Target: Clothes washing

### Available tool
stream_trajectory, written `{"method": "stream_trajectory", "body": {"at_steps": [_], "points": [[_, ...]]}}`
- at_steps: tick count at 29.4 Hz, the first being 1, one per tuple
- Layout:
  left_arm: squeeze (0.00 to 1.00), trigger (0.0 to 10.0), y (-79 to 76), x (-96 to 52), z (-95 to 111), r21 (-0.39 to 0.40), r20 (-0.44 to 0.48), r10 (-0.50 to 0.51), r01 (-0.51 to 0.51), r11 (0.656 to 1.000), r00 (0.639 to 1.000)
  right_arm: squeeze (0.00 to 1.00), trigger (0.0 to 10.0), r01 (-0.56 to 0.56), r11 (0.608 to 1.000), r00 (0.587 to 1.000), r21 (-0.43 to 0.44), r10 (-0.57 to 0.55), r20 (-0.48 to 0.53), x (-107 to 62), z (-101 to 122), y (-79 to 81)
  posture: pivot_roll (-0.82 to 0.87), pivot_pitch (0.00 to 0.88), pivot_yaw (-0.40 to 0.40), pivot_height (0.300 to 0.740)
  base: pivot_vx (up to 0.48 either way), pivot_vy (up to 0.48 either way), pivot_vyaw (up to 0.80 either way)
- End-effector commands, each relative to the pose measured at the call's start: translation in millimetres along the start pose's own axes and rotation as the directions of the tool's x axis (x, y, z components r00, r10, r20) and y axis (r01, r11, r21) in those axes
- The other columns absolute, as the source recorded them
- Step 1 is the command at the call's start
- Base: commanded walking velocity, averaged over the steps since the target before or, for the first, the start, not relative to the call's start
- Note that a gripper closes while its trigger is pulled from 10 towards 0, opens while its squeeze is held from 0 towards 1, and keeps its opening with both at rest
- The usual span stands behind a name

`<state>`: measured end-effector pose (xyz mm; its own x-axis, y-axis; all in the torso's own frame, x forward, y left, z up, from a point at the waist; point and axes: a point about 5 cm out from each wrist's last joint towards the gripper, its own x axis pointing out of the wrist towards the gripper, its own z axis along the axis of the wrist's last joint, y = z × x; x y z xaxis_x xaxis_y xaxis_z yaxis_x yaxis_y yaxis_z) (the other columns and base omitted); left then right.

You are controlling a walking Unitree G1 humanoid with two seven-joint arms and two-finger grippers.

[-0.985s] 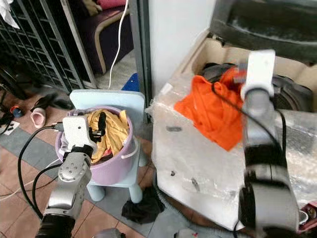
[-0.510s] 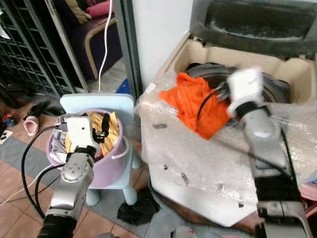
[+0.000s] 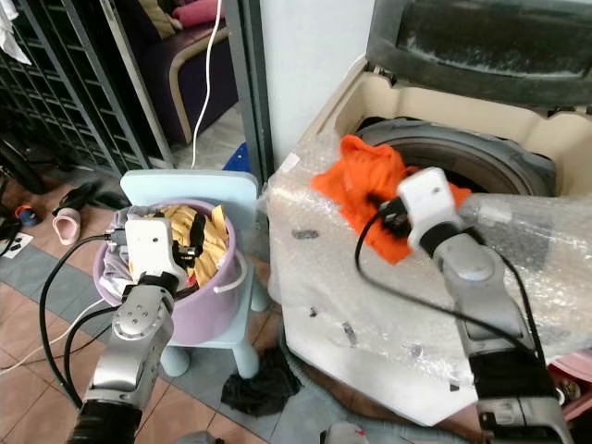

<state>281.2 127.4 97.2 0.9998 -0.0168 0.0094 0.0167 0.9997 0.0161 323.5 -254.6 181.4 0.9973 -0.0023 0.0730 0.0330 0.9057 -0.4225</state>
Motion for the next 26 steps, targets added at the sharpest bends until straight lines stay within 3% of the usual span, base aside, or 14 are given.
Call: {"method": "stream_trajectory", "body": {"at_steps": [1,5,7,9,11,13,15,20,24,25,26], "points": [[0.0,10.0,4.3,1.4,3.5,0.019,0.009,0.005,-0.005,1.0,1.0,1.0,10.0,0.209,0.978,0.978,-0.012,-0.209,0.013,1.5,8.8,-29.6,-0.08,0.0,0.084,0.74,0.0,0.0,0.0],[0.0,10.0,5.3,1.6,3.4,0.024,0.007,0.015,-0.016,1.0,1.0,1.0,10.0,0.343,0.939,0.934,0.033,-0.345,0.097,0.7,29.4,-43.5,-0.08,0.0,0.085,0.74,0.0,0.0,0.0],[0.0,10.0,8.0,2.2,2.3,0.042,-0.004,0.05,-0.05,0.998,0.999,1.0,10.0,0.334,0.941,0.928,0.055,-0.338,0.155,0.3,41.5,-35.7,-0.08,0.0,0.085,0.74,0.0,0.0,0.0],[0.0,10.0,6.7,3.9,3.7,0.043,0.005,0.044,-0.044,0.998,0.999,1.0,10.0,0.269,0.961,0.938,0.064,-0.277,0.209,-1.2,50.9,-15.1,-0.08,0.0,0.083,0.74,0.0,0.0,0.0],[0.0,10.0,6.2,4.4,4.5,0.044,0.009,0.042,-0.043,0.998,0.999,1.0,10.0,0.262,0.963,0.938,0.063,-0.269,0.218,-1.5,52.4,-10.8,-0.08,0.0,0.083,0.74,0.0,0.0,0.0],[0.0,10.0,3.8,6.9,10.5,0.032,0.034,0.022,-0.023,0.999,0.999,1.0,10.0,0.186,0.977,0.948,0.104,-0.206,0.244,-9.1,55.0,17.2,-0.08,0.0,0.083,0.74,0.0,0.0,0.0],[0.0,10.0,4.3,7.9,11.8,0.031,0.035,0.019,-0.02,0.999,0.999,1.0,10.0,0.146,0.98,0.956,0.137,-0.175,0.235,-17.3,53.5,35.6,-0.08,0.0,0.088,0.74,0.0,0.0,0.0],[0.0,10.0,3.2,5.1,9.0,0.031,0.023,0.004,-0.004,1.0,1.0,1.0,10.0,0.11,0.981,0.975,0.157,-0.138,0.175,-27.8,42.0,55.0,-0.09,0.0,0.1,0.74,0.0,0.0,-0.13],[0.0,10.0,3.3,5.3,8.2,0.03,0.019,0.002,-0.002,1.0,1.0,0.99,10.0,0.124,0.981,0.979,0.152,-0.146,0.142,-29.6,35.7,51.4,-0.09,0.0,0.097,0.74,0.0,0.0,-0.76],[0.0,10.0,3.3,5.3,8.2,0.029,0.019,0.002,-0.003,1.0,1.0,0.85,10.0,0.127,0.981,0.979,0.149,-0.147,0.137,-29.8,34.9,50.1,-0.09,0.0,0.096,0.74,0.0,0.0,-0.8],[0.0,10.0,3.3,5.2,8.0,0.028,0.019,0.003,-0.003,1.0,1.0,0.82,10.0,0.129,0.981,0.98,0.147,-0.149,0.134,-30.0,34.2,48.9,-0.09,0.0,0.095,0.74,0.0,0.0,-0.8]]}}
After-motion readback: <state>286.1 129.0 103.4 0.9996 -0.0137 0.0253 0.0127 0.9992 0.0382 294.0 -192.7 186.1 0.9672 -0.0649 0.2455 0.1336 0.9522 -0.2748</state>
